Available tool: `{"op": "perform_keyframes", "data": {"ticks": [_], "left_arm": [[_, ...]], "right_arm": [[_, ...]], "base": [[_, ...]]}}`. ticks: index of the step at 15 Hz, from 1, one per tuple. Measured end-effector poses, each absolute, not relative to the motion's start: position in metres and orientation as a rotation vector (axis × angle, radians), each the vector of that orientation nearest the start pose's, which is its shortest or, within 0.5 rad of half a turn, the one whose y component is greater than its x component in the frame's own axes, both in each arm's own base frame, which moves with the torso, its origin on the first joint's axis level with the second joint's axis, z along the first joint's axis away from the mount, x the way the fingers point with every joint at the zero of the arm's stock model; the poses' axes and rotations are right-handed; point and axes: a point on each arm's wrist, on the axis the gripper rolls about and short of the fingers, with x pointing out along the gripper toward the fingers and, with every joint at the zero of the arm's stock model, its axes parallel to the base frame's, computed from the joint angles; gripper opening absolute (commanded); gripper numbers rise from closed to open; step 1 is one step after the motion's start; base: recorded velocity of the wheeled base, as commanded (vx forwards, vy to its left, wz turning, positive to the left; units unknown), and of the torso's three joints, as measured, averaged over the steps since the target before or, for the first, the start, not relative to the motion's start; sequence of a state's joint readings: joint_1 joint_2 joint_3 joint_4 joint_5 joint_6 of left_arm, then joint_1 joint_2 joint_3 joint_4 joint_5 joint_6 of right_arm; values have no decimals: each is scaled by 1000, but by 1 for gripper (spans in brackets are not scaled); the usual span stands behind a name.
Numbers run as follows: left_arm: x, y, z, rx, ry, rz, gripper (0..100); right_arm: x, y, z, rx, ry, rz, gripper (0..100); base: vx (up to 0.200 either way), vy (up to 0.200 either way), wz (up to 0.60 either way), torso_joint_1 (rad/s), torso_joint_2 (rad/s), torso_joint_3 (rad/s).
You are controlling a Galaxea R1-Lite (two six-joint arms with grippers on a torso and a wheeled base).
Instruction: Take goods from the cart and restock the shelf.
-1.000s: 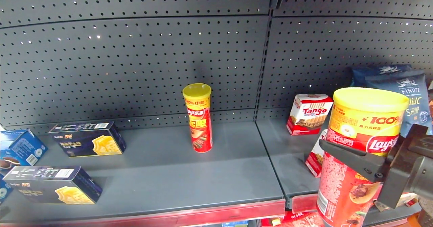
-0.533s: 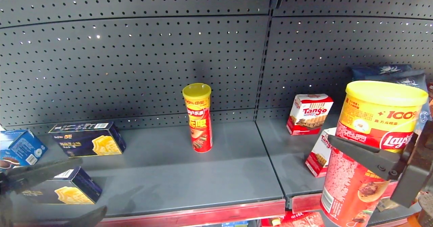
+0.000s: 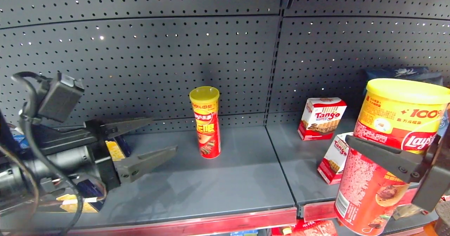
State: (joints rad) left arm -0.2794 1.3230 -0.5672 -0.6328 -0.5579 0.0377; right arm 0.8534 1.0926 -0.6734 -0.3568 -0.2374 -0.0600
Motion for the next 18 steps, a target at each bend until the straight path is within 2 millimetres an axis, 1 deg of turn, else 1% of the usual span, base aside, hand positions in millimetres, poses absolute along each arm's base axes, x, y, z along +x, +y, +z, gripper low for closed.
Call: {"op": "perform_keyframes", "data": {"ticks": [1,3,6,9,11,13,15,18], "left_arm": [[206,-68,209,23,97,-862,100],[227,-68,196,30,113,-858,100],[253,-72,174,32,131,-857,100],[279,-79,159,35,101,-875,100],[294,-82,154,31,100,-913,100],[308,-86,153,33,91,-926,100],[317,-88,152,33,90,-925,100],[325,-88,149,31,93,-924,100]], "right_arm": [[105,112,257,-92,38,618,0],[106,113,257,-93,40,621,0],[107,114,257,-93,43,624,0],[108,115,257,-94,46,623,0],[109,114,256,-94,47,616,0],[110,114,257,-94,47,606,0],[111,113,256,-95,49,603,0],[111,113,256,-95,50,604,0]], "base": [[0,0,0,0,0,0],[0,0,0,0,0,0],[0,0,0,0,0,0],[0,0,0,0,0,0],[0,0,0,0,0,0],[0,0,0,0,0,0],[0,0,0,0,0,0],[0,0,0,0,0,0]]}}
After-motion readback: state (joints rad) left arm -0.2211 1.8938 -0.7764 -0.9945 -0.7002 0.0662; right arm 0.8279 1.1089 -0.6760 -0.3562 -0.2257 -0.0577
